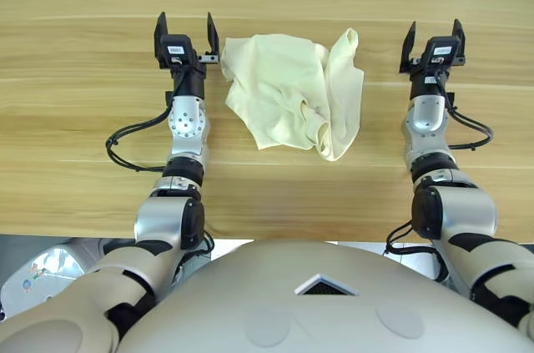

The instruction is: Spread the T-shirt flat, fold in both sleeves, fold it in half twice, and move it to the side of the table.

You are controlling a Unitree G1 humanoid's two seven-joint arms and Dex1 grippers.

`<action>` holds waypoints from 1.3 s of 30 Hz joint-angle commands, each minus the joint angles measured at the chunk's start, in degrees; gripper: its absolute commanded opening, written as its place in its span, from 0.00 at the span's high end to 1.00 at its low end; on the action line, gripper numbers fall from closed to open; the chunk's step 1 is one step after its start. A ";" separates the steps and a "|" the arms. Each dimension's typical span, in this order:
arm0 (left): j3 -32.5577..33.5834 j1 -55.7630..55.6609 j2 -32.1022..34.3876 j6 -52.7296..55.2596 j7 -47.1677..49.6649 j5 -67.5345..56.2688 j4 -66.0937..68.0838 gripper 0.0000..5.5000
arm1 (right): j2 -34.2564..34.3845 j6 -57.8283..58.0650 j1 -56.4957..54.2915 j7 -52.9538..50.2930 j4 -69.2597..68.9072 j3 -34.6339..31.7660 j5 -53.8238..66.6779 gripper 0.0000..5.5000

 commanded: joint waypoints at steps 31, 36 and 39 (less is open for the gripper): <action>0.63 -0.75 0.82 0.95 5.09 0.94 1.93 0.18 | 0.82 -3.22 0.67 3.16 -1.53 0.09 1.31 0.32; 0.68 -0.57 0.66 0.63 4.45 0.52 1.58 0.18 | 0.86 -3.25 0.73 3.02 -1.72 0.09 0.93 0.32; 0.70 -0.44 0.61 0.52 4.14 0.33 1.25 0.18 | 0.87 -3.29 0.85 3.15 -1.92 0.13 0.91 0.32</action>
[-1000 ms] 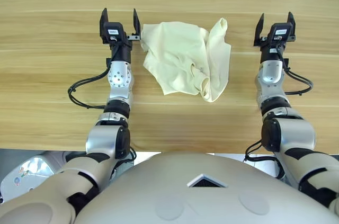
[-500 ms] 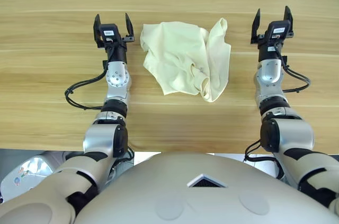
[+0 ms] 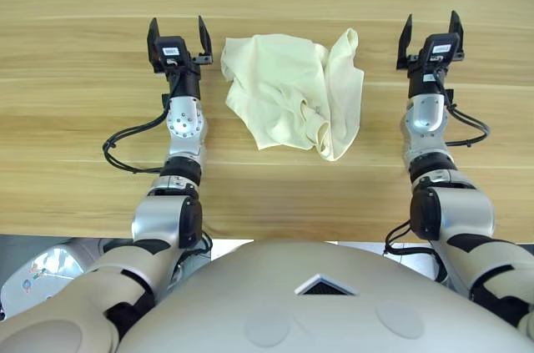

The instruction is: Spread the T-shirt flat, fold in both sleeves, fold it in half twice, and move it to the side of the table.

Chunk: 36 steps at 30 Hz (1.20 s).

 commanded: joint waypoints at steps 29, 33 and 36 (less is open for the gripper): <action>-0.52 1.11 -1.45 -1.50 -7.38 -2.93 -3.24 0.18 | -0.87 -0.50 0.64 -4.68 -0.89 1.60 -4.07 0.32; -3.06 4.95 -2.64 -1.62 -12.13 -3.81 -11.37 0.18 | -3.42 -1.21 2.69 -12.28 -5.84 4.19 -11.43 0.32; -6.74 12.48 -1.62 0.54 -14.90 -1.17 -24.44 0.18 | -6.86 -0.46 6.46 -14.72 -10.96 5.67 -16.20 0.32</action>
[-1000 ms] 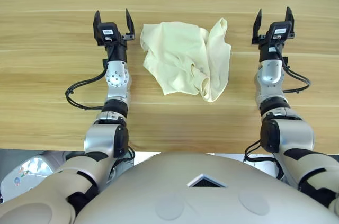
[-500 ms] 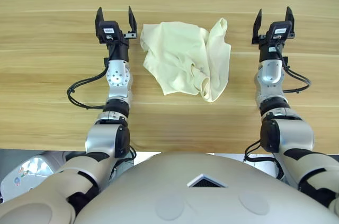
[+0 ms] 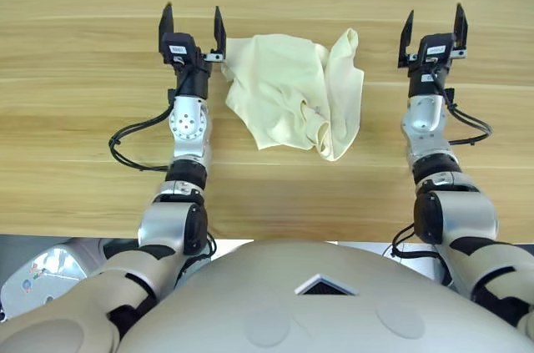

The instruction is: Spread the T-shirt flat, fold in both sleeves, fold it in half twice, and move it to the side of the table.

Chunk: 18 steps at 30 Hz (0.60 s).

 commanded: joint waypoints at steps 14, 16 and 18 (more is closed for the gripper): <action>-22.09 32.69 21.32 10.76 -22.58 23.60 -53.32 0.18 | -32.28 4.95 30.36 31.27 -51.83 5.89 -4.89 0.32; -23.54 32.76 22.69 12.30 -22.94 29.48 -53.99 0.18 | -35.56 7.64 35.35 35.60 -58.81 2.78 -2.79 0.32; -24.12 32.27 24.00 13.95 -22.54 35.39 -54.14 0.18 | -37.77 9.92 39.35 38.85 -63.42 -0.35 -1.35 0.32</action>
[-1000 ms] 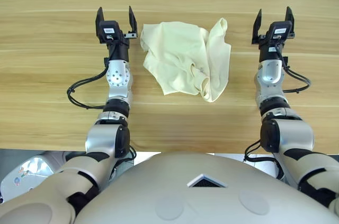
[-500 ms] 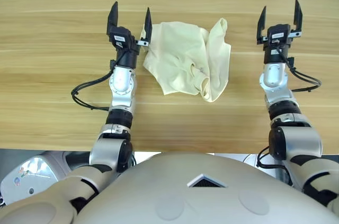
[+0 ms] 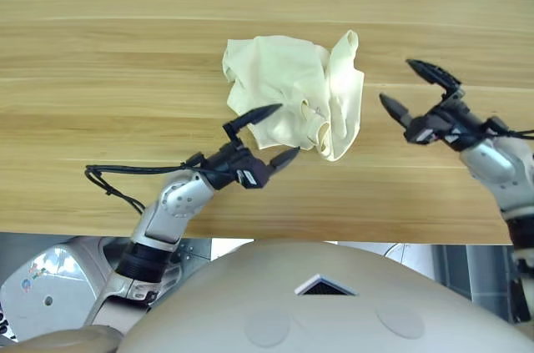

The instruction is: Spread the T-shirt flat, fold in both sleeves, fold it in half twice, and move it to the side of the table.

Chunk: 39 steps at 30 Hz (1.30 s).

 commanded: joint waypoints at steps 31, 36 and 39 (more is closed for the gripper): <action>-2.16 -3.75 6.73 21.49 12.17 28.26 1.94 0.18 | 2.24 4.81 1.30 12.98 3.18 6.78 -4.92 0.32; 0.26 -1.36 8.91 22.47 12.53 27.81 0.89 0.18 | 3.78 3.20 -1.43 13.08 5.71 10.92 -6.07 0.32; 1.19 -1.05 9.41 23.10 13.02 27.90 1.08 0.18 | 4.91 2.38 -2.66 13.20 6.73 13.40 -6.50 0.32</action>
